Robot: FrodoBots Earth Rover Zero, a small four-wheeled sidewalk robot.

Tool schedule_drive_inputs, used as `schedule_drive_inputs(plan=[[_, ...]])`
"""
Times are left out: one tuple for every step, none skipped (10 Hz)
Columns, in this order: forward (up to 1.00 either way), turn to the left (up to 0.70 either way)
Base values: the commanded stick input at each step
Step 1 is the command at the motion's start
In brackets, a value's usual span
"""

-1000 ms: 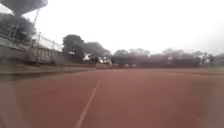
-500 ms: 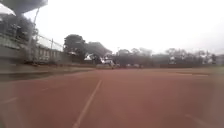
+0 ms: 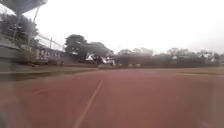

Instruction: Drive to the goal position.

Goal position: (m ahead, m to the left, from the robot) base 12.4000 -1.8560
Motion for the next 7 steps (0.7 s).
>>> schedule_drive_inputs(plan=[[1.0,0.0],[1.0,0.0],[1.0,0.0],[1.0,0.0],[1.0,0.0],[1.0,0.0],[1.0,0.0]])
